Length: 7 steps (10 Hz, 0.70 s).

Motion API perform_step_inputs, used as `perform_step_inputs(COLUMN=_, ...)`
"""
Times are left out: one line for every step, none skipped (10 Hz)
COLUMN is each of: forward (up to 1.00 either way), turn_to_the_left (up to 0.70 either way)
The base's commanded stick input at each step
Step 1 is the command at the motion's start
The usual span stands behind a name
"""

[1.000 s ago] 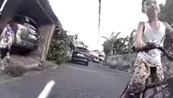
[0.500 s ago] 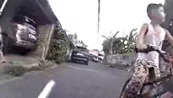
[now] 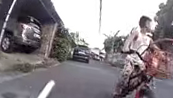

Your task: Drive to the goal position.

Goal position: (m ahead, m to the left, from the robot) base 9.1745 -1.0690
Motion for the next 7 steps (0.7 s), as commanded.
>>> perform_step_inputs(forward=0.51, turn_to_the_left=0.3)
perform_step_inputs(forward=1.0, turn_to_the_left=0.4)
perform_step_inputs(forward=1.0, turn_to_the_left=0.4)
perform_step_inputs(forward=1.0, turn_to_the_left=0.4)
perform_step_inputs(forward=1.0, turn_to_the_left=0.4)
perform_step_inputs(forward=1.0, turn_to_the_left=0.4)
perform_step_inputs(forward=1.0, turn_to_the_left=0.28)
